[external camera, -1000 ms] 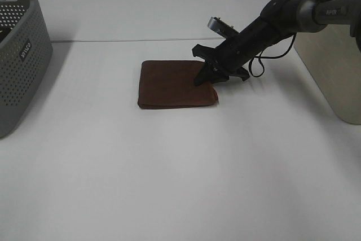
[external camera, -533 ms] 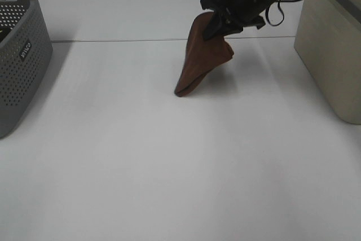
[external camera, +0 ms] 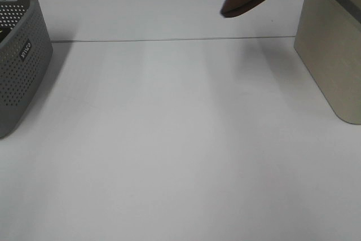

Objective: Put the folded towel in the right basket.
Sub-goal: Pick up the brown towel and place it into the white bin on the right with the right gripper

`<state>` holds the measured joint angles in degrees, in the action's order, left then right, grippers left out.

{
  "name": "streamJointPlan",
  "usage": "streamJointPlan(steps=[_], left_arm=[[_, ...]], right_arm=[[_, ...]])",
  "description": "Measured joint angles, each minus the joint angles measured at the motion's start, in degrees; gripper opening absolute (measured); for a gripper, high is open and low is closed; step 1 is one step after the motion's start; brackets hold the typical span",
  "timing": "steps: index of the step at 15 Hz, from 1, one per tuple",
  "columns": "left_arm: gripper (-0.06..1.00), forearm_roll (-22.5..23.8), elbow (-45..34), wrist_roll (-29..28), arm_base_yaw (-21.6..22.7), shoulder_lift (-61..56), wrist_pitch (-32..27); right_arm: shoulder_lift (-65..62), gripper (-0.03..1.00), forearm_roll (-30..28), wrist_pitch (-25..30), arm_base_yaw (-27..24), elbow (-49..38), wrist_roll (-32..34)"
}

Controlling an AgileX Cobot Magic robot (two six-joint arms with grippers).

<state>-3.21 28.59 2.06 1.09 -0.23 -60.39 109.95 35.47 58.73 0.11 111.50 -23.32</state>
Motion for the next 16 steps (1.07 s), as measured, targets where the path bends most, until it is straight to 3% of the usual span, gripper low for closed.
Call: streamJointPlan(steps=[4, 6, 7, 9, 14, 16], left_arm=[[0.97, 0.0, 0.0, 0.0, 0.0, 0.0, 0.0], [0.97, 0.0, 0.0, 0.0, 0.0, 0.0, 0.0], [0.97, 0.0, 0.0, 0.0, 0.0, 0.0, 0.0], [0.97, 0.0, 0.0, 0.0, 0.0, 0.0, 0.0], [0.97, 0.0, 0.0, 0.0, 0.0, 0.0, 0.0], [0.97, 0.0, 0.0, 0.0, 0.0, 0.0, 0.0]], right_arm=[[-6.2, 0.07, -1.0, 3.1, -13.3, 0.0, 0.3], [-7.0, 0.07, -5.0, 4.8, -17.3, 0.0, 0.4], [-7.0, 0.07, -7.0, 4.9, -17.6, 0.0, 0.7], [-4.6, 0.07, -16.4, 4.8, -17.8, -0.2, 3.6], [3.6, 0.07, -19.5, 4.2, -17.8, -0.3, 5.6], [5.6, 0.13, -19.9, 4.2, -17.8, -0.3, 7.4]])
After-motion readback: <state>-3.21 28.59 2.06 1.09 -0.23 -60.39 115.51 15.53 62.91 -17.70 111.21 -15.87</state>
